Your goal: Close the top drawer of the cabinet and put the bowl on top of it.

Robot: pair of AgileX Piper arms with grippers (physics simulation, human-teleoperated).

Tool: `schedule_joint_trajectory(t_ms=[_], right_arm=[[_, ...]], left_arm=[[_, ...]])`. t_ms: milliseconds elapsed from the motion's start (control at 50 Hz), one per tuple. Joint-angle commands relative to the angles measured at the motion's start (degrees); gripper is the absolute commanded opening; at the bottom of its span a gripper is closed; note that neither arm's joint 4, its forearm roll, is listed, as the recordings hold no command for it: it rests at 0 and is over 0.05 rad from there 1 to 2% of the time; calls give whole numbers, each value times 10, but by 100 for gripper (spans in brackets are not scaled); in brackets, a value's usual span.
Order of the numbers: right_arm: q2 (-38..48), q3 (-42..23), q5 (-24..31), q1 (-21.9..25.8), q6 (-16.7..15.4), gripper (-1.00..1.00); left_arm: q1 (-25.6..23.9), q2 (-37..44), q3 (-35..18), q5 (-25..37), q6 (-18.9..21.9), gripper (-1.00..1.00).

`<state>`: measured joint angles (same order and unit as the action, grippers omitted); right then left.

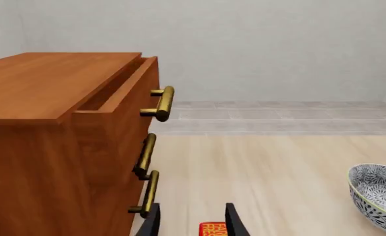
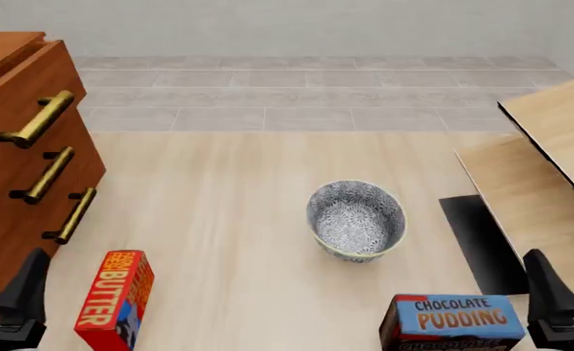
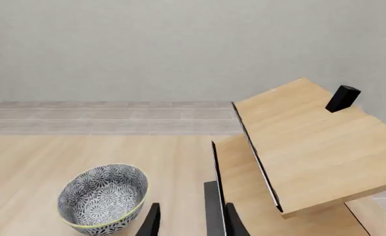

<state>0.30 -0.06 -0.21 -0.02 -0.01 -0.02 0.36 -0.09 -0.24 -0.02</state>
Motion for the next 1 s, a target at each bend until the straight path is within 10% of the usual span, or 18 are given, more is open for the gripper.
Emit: schedule_joint_trajectory(t_ms=[20, 600, 1000], right_arm=[[2, -1, 0, 0, 0, 100], [2, -1, -1, 0, 0, 100], [2, -1, -1, 0, 0, 100]], left_arm=[[0, 0, -3, 3, 0, 100], [19, 49, -3, -21, 9, 100], [16, 190, -128, -16, -3, 100]])
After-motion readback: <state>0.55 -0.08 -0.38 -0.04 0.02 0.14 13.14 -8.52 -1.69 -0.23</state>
